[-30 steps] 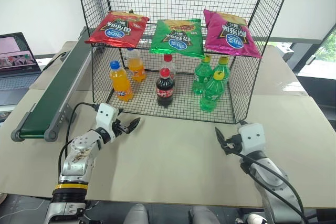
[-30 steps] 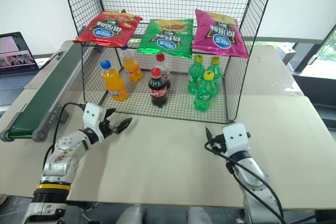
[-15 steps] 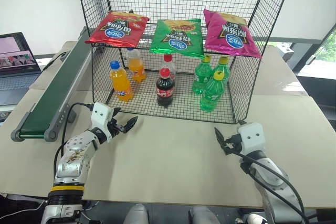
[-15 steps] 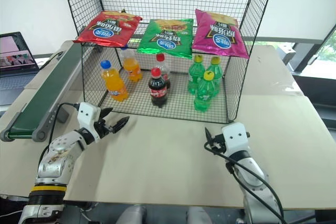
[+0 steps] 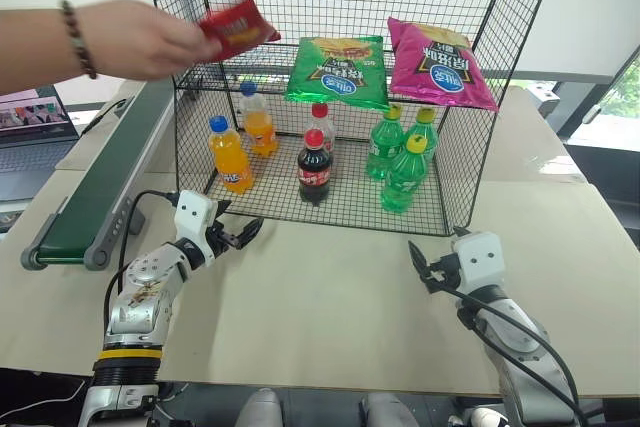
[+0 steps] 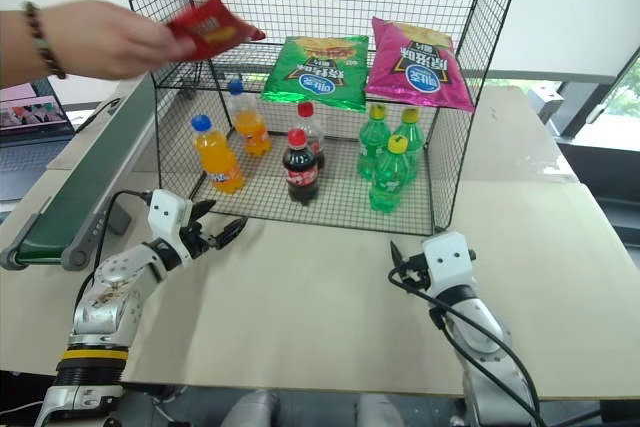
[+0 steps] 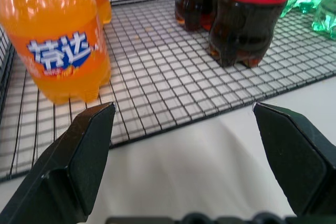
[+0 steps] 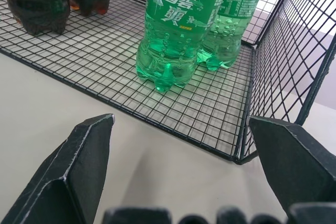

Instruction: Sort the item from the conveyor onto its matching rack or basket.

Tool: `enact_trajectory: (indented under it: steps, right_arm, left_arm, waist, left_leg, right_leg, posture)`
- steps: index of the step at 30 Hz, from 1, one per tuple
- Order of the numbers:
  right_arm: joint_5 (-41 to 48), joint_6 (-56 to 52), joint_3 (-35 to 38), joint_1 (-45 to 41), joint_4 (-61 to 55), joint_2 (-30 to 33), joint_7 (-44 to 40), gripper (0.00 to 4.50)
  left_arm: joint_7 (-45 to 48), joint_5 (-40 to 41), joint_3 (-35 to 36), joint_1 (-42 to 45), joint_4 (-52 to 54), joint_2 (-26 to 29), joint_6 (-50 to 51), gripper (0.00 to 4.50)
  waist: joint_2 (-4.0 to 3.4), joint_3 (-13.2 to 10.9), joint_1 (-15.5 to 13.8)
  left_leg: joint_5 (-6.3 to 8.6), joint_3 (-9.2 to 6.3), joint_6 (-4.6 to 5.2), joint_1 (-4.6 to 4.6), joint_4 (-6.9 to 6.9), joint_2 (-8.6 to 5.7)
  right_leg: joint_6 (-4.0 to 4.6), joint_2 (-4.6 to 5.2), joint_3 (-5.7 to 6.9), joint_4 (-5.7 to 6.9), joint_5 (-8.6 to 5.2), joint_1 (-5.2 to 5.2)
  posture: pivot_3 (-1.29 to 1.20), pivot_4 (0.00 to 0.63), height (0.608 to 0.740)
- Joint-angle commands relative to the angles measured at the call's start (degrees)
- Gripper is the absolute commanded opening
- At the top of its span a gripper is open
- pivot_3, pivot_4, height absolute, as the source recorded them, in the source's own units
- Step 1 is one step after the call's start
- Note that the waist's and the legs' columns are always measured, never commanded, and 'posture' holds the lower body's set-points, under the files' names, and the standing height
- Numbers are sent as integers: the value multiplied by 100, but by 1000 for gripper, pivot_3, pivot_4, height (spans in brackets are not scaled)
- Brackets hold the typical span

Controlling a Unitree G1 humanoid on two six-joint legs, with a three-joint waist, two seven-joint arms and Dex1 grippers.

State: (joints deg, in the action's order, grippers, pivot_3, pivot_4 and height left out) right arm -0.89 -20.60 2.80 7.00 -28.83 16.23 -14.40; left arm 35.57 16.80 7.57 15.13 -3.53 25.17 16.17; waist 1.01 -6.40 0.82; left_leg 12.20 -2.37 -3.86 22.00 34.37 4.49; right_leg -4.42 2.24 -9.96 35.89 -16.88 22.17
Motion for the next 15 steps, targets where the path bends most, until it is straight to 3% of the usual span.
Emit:
enact_trajectory:
  steps: [1, 15]
  right_arm:
    - [16, 40, 29, -56, -232, -13, 57, 4500]
    - [19, 89, -43, -211, -53, 1, 38, 4500]
  left_arm:
    - [22, 4, 20, 72, 74, 31, -130, 4461]
    - [-29, 45, 136, -65, 231, 94, -116, 4461]
  waist:
    - [0, 0, 4]
    - [0, 0, -2]
  left_leg:
    - [0, 0, 0, 0, 0, 0]
    - [0, 0, 0, 0, 0, 0]
  right_leg:
    - [0, 0, 0, 0, 0, 0]
    - [0, 0, 0, 0, 0, 0]
  posture:
    - [0, 150, 740]
    - [0, 150, 740]
